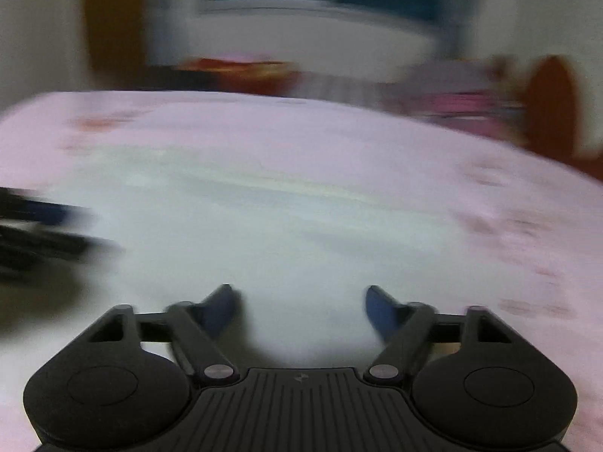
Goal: Fold small clothes
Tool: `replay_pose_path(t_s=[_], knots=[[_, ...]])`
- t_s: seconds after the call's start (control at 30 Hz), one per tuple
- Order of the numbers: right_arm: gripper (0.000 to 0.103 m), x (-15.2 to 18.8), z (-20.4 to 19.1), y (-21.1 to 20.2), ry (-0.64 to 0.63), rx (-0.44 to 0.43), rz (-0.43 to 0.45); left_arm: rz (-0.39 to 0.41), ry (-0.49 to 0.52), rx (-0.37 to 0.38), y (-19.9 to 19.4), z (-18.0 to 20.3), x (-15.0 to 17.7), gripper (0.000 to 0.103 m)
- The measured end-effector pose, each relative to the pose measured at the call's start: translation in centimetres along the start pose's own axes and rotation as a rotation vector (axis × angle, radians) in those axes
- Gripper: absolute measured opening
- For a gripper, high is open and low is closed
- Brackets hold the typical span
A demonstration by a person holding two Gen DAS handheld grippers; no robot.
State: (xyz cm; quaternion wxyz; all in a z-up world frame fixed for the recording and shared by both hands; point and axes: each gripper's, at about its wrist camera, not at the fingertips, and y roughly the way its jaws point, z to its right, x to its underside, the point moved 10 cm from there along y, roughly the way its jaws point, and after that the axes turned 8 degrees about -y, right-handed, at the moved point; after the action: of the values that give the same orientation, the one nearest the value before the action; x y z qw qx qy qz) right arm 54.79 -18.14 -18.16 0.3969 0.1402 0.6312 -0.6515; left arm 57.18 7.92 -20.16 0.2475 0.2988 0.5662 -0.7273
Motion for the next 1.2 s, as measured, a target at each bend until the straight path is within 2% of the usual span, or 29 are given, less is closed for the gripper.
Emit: replay_pose_path(t_s=[0.03,0.1,0.13,0.2,0.3,0.4,0.57,0.7,0.77,0.83,0.87,0.93,0.97,1.0,1.1,1.17,1.2], knots=[[0.076,0.7,1.4,0.2,0.040,0.010,-0.022,0.000,-0.018,-0.001,-0.4,-0.6,-0.2,0.059],[0.075,1.2,2.8,-0.5,0.156,-0.067,-0.027,0.023,-0.047,0.008,-1.4,-0.3,-0.8,0.059],[0.073,0.9,2.7,-1.3,0.148,-0.066,-0.006,0.035,-0.043,0.023,-1.8,0.5,-1.0,0.060],[0.059,-0.4,0.6,-3.0,0.110,-0.127,0.056,0.049,-0.002,0.059,-2.2,2.9,-0.8,0.061],[0.053,-1.0,-3.3,-3.5,0.072,-0.226,0.047,0.008,0.051,0.082,-1.1,6.4,0.5,0.061],[0.053,0.4,-4.9,-2.1,0.035,-0.215,-0.027,-0.046,0.054,0.056,0.2,6.9,1.8,0.062],[0.053,1.1,-3.1,-3.8,0.065,-0.139,-0.026,-0.013,0.023,0.031,-2.6,5.1,2.2,0.061],[0.053,2.3,-5.4,-6.6,0.048,-0.241,0.004,-0.012,0.018,0.041,-5.2,6.4,4.0,0.062],[0.053,3.1,-7.3,-7.7,0.041,-0.277,0.000,-0.019,0.029,0.039,-6.1,7.6,5.5,0.067],[0.049,4.1,-8.9,-8.1,0.024,-0.291,-0.005,-0.036,0.054,-0.001,-6.3,8.2,7.0,0.067],[0.049,5.0,-9.3,-7.9,0.017,-0.272,-0.023,-0.045,0.055,-0.015,-6.3,8.2,7.8,0.063],[0.041,6.2,-9.9,-7.9,0.048,-0.280,-0.026,-0.051,0.021,-0.016,-6.3,8.2,8.5,0.058],[0.031,6.4,-10.0,-8.1,0.048,-0.273,-0.017,-0.036,0.013,-0.020,-6.6,8.2,8.4,0.048],[0.020,6.3,-10.2,-8.4,0.044,-0.274,-0.014,-0.027,0.010,-0.017,-6.9,8.3,8.2,0.046],[0.018,5.8,-11.4,-9.5,0.039,-0.331,0.001,-0.017,-0.008,-0.019,-7.2,8.3,7.7,0.052],[0.018,6.2,-12.2,-9.3,0.017,-0.326,-0.029,-0.038,-0.008,-0.042,-6.9,7.9,8.1,0.060],[0.018,6.4,-12.3,-9.0,0.011,-0.320,-0.038,-0.040,-0.016,-0.050,-6.9,7.5,8.3,0.060]])
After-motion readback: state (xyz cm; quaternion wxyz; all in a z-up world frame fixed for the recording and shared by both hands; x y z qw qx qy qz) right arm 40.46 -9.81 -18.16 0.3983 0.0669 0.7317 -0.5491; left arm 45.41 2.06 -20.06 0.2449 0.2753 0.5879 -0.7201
